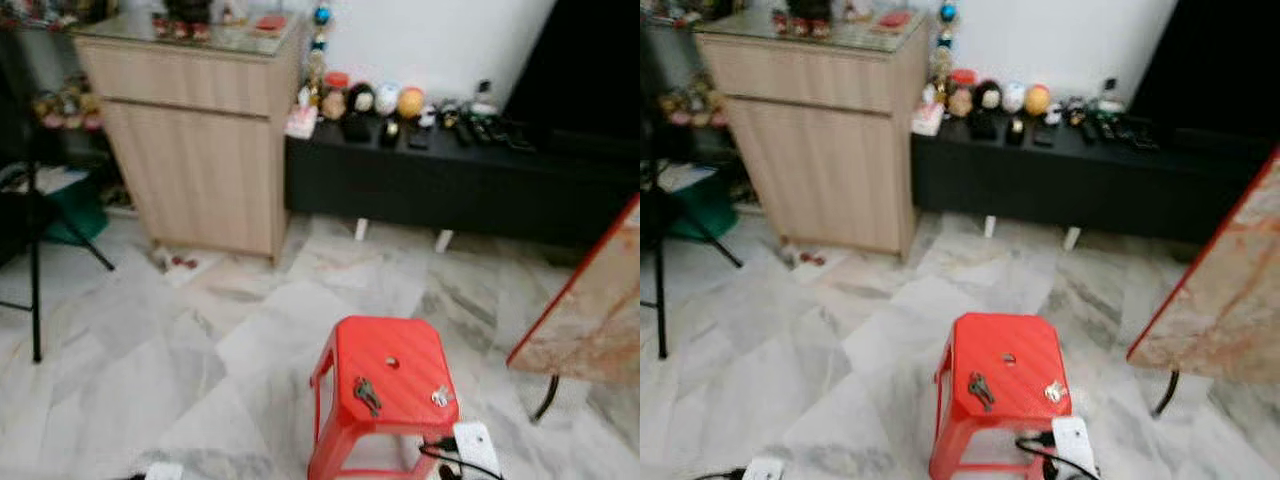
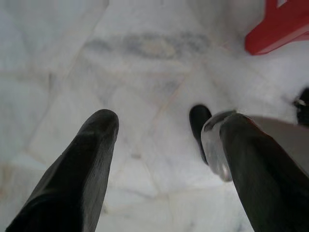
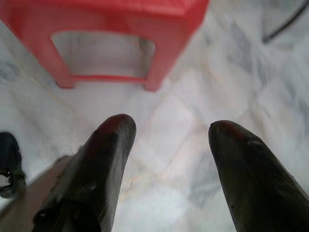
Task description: Hang keys on a hook
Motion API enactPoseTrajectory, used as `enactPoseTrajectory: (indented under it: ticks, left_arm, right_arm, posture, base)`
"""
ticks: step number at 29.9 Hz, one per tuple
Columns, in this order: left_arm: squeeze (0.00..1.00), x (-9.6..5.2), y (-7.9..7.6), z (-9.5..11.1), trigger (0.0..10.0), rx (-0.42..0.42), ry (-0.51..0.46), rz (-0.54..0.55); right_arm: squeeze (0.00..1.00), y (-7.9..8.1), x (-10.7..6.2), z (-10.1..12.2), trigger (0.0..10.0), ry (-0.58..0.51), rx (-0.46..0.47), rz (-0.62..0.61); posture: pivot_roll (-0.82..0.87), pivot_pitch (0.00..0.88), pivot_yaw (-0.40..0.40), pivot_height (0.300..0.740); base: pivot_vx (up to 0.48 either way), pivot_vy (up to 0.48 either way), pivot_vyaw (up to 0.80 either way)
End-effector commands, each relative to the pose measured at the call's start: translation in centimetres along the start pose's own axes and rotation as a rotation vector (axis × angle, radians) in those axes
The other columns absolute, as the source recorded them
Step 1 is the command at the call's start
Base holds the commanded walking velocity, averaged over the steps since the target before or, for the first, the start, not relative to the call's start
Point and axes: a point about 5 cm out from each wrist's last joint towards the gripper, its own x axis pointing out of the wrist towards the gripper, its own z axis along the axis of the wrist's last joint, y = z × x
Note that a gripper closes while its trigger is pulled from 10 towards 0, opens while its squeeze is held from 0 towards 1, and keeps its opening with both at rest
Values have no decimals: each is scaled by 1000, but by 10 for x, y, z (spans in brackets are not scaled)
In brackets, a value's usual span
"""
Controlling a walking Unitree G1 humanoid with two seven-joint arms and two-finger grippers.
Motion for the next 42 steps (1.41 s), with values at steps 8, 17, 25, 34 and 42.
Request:
enactPoseTrajectory:
  ticks: [8,17,25,34,42]
  left_arm:
    - [0,-1,0,-4,10000,39,13,3]
    - [0,-1,0,-5,10000,27,4,-8]
    - [0,-1,0,-4,10000,38,2,-14]
    - [0,-1,0,-1,10000,50,-7,-15]
    - [0,-1,0,0,10000,53,-14,-13]
  right_arm:
    - [0,1,0,3,10000,-20,3,-3]
    - [0,1,0,2,10000,-18,1,2]
    - [0,1,0,3,10000,-23,8,1]
    - [0,2,0,5,10000,-33,15,7]
    - [0,2,0,6,10000,-35,15,5]
  posture:
    - [98,0,-96,740]
    - [99,0,-94,740]
    - [98,0,-95,740]
    - [101,0,-101,740]
    - [99,0,-103,740]
  base:
    - [0,99,-271]
    - [0,0,0]
    - [0,0,0]
    - [0,0,0]
    - [0,-276,0]
